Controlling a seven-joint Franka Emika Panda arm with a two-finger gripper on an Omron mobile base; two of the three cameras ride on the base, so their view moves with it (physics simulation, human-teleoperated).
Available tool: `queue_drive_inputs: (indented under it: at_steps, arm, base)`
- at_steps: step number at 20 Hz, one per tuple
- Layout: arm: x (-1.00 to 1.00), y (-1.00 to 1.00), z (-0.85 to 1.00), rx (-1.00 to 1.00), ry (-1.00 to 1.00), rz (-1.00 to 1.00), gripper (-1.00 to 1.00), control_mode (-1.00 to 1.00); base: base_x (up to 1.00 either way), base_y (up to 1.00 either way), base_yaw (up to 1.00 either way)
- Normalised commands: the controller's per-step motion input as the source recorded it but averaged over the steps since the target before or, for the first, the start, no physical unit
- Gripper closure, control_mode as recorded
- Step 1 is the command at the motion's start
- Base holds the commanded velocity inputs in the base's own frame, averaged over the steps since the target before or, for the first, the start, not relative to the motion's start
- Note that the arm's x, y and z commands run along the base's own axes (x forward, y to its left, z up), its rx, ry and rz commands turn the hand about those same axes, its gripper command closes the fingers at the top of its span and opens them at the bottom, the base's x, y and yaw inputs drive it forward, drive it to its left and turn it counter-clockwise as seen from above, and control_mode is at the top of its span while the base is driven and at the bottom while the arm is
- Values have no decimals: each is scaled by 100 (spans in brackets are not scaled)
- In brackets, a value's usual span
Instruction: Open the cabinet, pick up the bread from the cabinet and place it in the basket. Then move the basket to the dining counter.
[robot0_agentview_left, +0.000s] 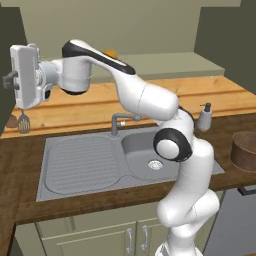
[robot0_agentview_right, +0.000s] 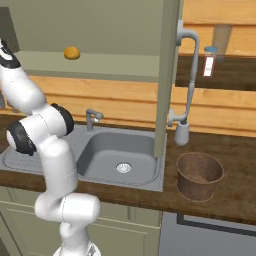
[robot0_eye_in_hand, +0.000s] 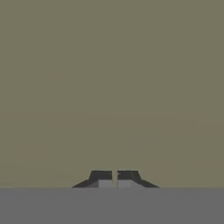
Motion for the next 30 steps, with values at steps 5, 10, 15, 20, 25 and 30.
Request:
queue_drive_inputs:
  at_steps: [5, 10, 15, 20, 25, 30]
  arm:
    - [3, -68, 5, -16, -32, -17, 100, -100]
    - [11, -73, 0, -23, -37, -28, 100, -100]
    - [5, -82, -1, -26, -38, -29, 100, -100]
    - [0, -66, -11, -34, -45, -33, 100, -100]
    - [19, -58, -27, -33, -44, -32, 100, -100]
    - [43, -65, -12, -29, -34, -30, 100, -100]
  base:
    - [0, 0, 0]
    - [0, 0, 0]
    - [0, 0, 0]
    - [0, 0, 0]
    - [0, 0, 0]
    - [0, 0, 0]
